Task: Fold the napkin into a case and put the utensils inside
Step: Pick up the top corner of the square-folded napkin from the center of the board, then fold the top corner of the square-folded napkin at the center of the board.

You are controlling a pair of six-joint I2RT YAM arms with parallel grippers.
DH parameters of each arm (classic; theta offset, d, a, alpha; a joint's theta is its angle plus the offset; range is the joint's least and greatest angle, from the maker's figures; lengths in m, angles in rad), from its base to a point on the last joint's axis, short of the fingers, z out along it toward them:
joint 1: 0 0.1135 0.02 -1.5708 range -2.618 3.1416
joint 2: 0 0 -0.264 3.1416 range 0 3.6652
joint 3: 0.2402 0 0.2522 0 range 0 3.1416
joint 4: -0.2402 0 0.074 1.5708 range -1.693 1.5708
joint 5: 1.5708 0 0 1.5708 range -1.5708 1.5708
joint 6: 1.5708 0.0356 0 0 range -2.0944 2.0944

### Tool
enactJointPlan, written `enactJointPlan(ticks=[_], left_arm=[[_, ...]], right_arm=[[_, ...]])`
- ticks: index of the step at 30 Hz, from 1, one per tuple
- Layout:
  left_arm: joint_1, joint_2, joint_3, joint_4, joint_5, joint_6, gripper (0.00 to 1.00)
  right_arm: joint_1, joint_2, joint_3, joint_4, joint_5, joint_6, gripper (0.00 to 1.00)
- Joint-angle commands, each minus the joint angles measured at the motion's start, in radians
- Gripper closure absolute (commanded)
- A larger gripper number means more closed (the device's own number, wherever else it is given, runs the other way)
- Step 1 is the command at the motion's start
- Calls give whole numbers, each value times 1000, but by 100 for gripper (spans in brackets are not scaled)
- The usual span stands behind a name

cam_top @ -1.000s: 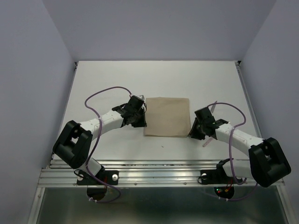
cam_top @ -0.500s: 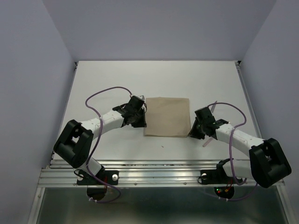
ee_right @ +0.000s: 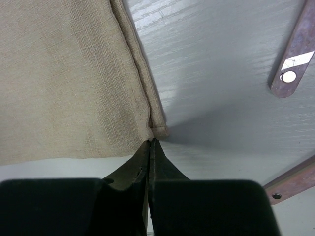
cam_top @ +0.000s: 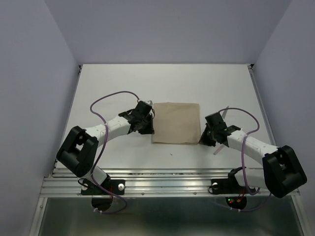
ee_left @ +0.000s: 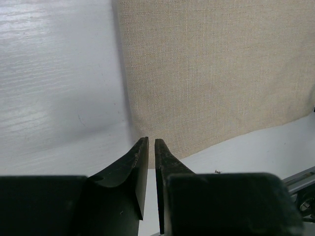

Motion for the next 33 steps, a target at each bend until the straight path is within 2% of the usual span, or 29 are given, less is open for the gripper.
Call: enactJointPlan(ticks=[1, 9, 18, 26, 33], left_arm=[[-5, -22, 4, 11, -16, 16, 77], [-4, -19, 44, -20, -51, 25, 78], [-5, -36, 62, -46, -114, 21, 78], [-4, -64, 19, -38, -104, -42, 78], [-4, -122, 25, -77, -156, -39, 77]], right_arm=[[8, -14, 56, 15, 0, -15, 99], [17, -17, 130, -22, 7, -49, 99], [36, 81, 289, 29, 5, -94, 99], [68, 300, 481, 141, -15, -132, 99], [86, 482, 620, 202, -35, -138, 99]])
